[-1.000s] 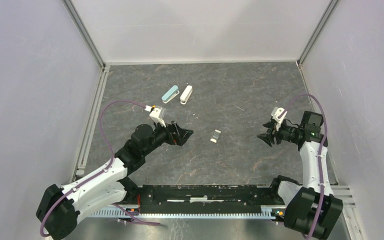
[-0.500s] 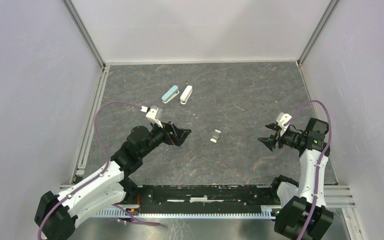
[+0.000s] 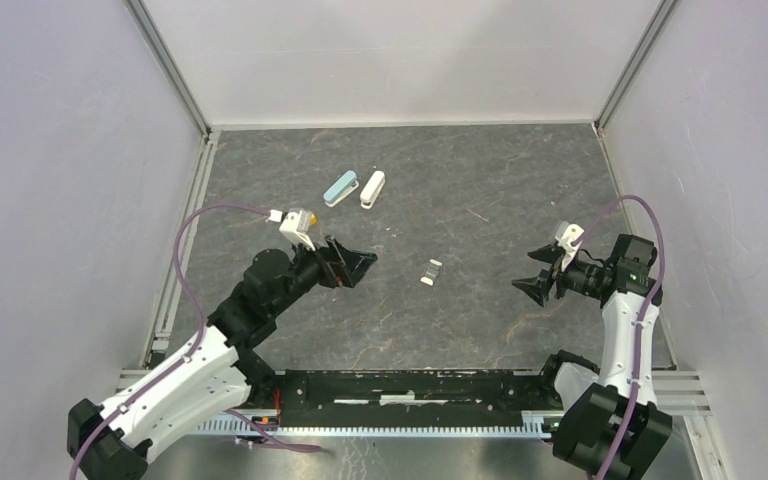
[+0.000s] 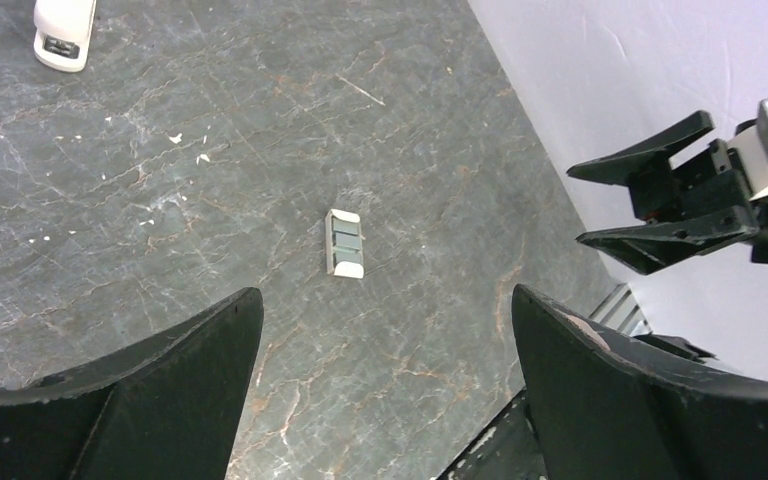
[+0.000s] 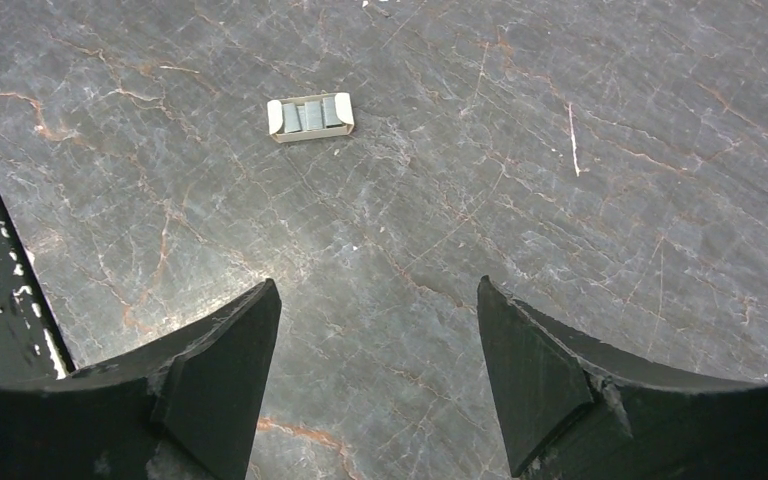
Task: Unload the staples from the stapler
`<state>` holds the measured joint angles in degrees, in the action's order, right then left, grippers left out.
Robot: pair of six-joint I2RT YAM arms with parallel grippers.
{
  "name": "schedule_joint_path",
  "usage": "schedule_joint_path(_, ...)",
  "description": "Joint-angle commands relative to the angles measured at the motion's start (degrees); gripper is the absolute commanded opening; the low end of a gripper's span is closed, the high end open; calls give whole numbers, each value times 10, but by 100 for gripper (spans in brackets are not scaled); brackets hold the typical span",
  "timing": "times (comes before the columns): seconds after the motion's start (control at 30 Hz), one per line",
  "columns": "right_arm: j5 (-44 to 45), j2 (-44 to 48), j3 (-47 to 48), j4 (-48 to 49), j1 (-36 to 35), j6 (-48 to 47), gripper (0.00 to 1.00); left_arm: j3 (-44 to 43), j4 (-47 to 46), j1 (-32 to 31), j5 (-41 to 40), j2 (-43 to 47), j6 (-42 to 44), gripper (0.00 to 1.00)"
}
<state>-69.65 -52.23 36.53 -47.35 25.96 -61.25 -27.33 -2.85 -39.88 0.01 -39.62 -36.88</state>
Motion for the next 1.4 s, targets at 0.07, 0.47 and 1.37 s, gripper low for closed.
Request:
schedule_joint_path(0.07,-18,9,27,-19,-5,4,81,-82,100,2,-11,27,-6,100)
schedule_joint_path(0.47,-19,15,23,-2,-5,20,81,-93,127,2,-27,57,13,100)
schedule_joint_path(1.37,-24,17,19,5,-5,28,83,-31,60,2,14,110,-25,100)
